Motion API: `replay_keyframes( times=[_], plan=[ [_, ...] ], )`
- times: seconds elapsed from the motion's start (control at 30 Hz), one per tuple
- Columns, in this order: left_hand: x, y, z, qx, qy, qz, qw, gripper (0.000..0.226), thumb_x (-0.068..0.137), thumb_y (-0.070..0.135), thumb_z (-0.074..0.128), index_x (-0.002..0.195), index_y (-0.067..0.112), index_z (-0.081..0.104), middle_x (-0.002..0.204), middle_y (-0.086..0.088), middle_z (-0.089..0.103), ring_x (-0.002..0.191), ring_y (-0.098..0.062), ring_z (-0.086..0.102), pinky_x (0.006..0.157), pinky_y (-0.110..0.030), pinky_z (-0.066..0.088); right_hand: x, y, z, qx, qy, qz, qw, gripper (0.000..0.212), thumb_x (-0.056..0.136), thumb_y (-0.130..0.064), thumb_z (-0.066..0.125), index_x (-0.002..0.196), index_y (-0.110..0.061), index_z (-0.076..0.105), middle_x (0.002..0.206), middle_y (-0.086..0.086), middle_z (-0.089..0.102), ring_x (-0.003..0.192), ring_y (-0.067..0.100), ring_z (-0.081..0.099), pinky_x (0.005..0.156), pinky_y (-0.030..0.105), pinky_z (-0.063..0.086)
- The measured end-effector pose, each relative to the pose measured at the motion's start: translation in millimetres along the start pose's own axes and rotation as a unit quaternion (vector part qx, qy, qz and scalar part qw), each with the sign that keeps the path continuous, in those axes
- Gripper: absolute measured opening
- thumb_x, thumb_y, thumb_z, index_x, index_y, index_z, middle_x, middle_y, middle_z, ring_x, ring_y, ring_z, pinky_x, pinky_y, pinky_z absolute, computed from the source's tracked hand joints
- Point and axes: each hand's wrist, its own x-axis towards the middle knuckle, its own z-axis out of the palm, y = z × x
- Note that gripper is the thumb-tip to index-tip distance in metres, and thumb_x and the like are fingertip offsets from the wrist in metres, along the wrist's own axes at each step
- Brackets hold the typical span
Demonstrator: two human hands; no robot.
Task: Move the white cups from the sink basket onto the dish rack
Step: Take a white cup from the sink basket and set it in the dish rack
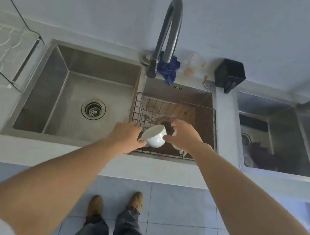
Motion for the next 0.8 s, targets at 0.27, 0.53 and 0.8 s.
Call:
replay_keyframes(
  times=[0.27, 0.53, 0.8],
  plan=[
    [8.7, 21.1, 35.5, 0.057, 0.048, 0.003, 0.997, 0.042, 0.088, 0.049, 0.052, 0.111, 0.018, 0.067, 0.110, 0.001, 0.066, 0.112, -0.024, 0.050, 0.089, -0.041, 0.040, 41.4, 3.3, 2.0, -0.108, -0.124, -0.055, 0.985, 0.084, 0.069, -0.057, 0.078, 0.139, -0.019, 0.052, 0.126, 0.000, 0.065, 0.114, 0.025, 0.061, 0.092, 0.041, 0.050],
    [16.2, 24.0, 46.3, 0.048, 0.050, -0.011, 0.998, 0.026, 0.094, 0.041, 0.053, 0.108, 0.025, 0.069, 0.103, 0.006, 0.070, 0.110, -0.022, 0.051, 0.088, -0.040, 0.035, 67.2, 11.3, 14.6, -0.097, -0.171, -0.066, 0.978, 0.058, 0.065, -0.060, 0.079, 0.101, -0.021, 0.057, 0.092, -0.004, 0.062, 0.084, 0.020, 0.062, 0.068, 0.035, 0.052],
    [19.7, 30.0, 50.9, 0.029, 0.073, -0.017, 0.997, 0.026, 0.096, 0.039, 0.054, 0.092, 0.022, 0.072, 0.089, 0.005, 0.073, 0.100, -0.021, 0.052, 0.088, -0.038, 0.029, 77.5, 8.8, 25.0, -0.067, -0.166, -0.079, 0.981, 0.066, 0.066, -0.053, 0.086, 0.118, -0.017, 0.067, 0.105, 0.001, 0.070, 0.092, 0.022, 0.065, 0.073, 0.032, 0.053]
  ],
)
